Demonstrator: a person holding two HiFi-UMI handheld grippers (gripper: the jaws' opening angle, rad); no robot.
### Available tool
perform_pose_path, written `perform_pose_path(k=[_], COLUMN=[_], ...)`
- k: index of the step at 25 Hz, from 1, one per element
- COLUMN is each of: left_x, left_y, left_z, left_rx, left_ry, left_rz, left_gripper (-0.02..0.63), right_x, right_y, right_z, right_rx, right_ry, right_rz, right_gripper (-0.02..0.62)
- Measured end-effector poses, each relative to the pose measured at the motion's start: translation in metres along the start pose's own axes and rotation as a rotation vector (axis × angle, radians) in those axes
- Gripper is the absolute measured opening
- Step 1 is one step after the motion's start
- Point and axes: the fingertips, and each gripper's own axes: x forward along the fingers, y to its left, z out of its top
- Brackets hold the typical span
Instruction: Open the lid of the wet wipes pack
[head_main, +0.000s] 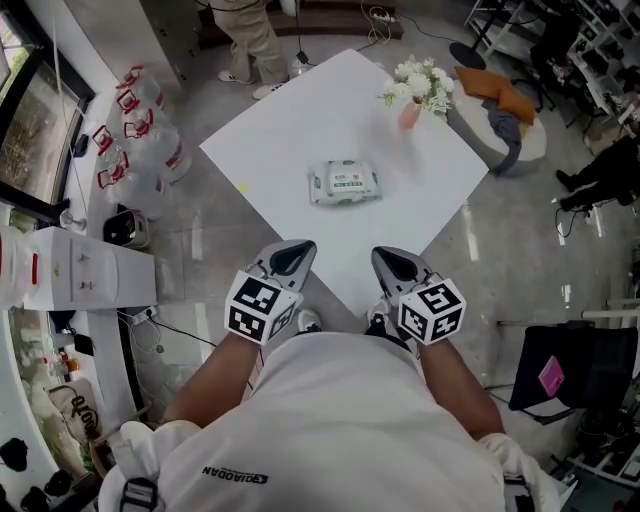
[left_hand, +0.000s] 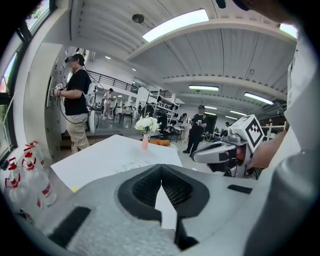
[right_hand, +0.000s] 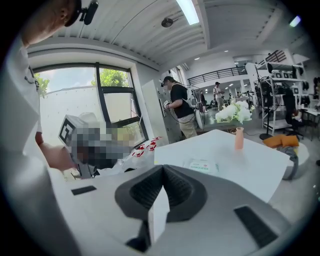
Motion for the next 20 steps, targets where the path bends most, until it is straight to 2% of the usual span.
perform_pose_path(k=[10,20], left_x=[0.002,0.024], left_y=[0.007,0.009], left_z=[-0.002,0.005], left_rx=[-0.023,-0.067], left_ry=[-0.002,-0.011], left_rz=[0.091,0.24], left_gripper=[0.008,0.008], right_x=[0.013,0.034], right_y=[-0.027,-0.053], right_z=[0.012,0.014], right_rx=[-0.034,-0.119], right_ry=[0.007,0.051], right_rz=[0.054,0.199], right_gripper=[0.006,0.006])
